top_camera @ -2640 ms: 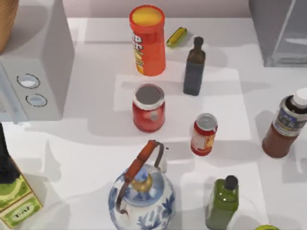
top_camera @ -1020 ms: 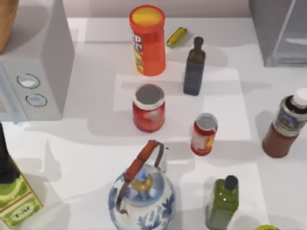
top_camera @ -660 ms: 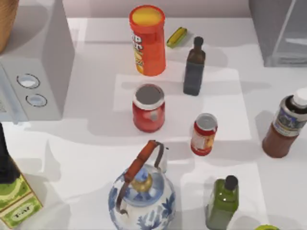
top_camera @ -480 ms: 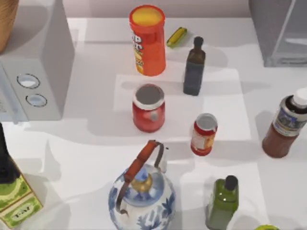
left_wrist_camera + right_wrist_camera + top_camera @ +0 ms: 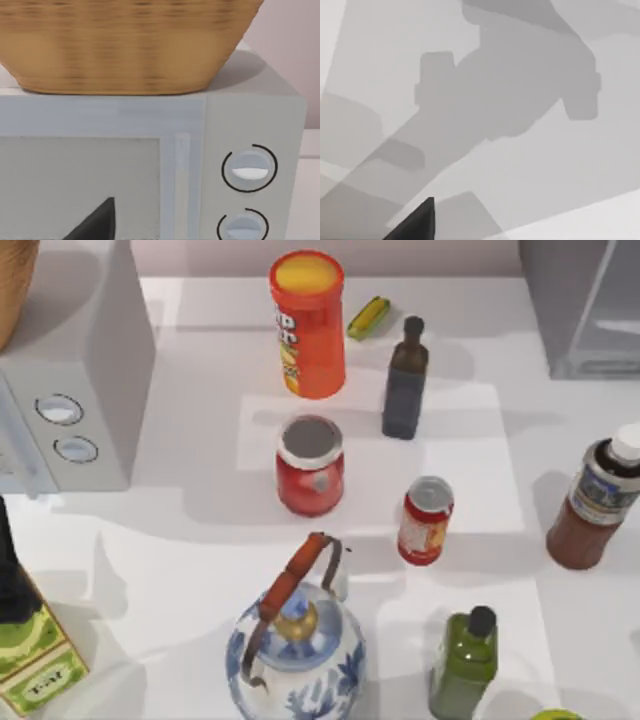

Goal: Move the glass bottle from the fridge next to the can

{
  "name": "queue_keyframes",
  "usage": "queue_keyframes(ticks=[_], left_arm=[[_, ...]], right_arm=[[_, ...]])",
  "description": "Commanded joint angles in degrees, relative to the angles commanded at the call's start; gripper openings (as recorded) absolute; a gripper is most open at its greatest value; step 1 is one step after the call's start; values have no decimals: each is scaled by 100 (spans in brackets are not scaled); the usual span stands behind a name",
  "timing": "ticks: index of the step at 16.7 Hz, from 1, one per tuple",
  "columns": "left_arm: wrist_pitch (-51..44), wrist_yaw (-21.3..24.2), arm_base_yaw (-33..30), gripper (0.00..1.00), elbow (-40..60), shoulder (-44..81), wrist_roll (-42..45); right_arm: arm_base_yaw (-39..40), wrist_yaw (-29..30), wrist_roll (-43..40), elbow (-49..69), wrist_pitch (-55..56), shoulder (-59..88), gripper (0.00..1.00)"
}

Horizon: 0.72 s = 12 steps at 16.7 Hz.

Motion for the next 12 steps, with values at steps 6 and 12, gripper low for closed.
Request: queue_keyframes(ticks=[6,12], left_arm=[[0,0,0,100,0,0,0],[0,0,0,100,0,0,0]], right_arm=[[-2895,-1487,-3236,1028,-44,3294,100],[-5218,-2703,-5850,1855,-58,5926,100]])
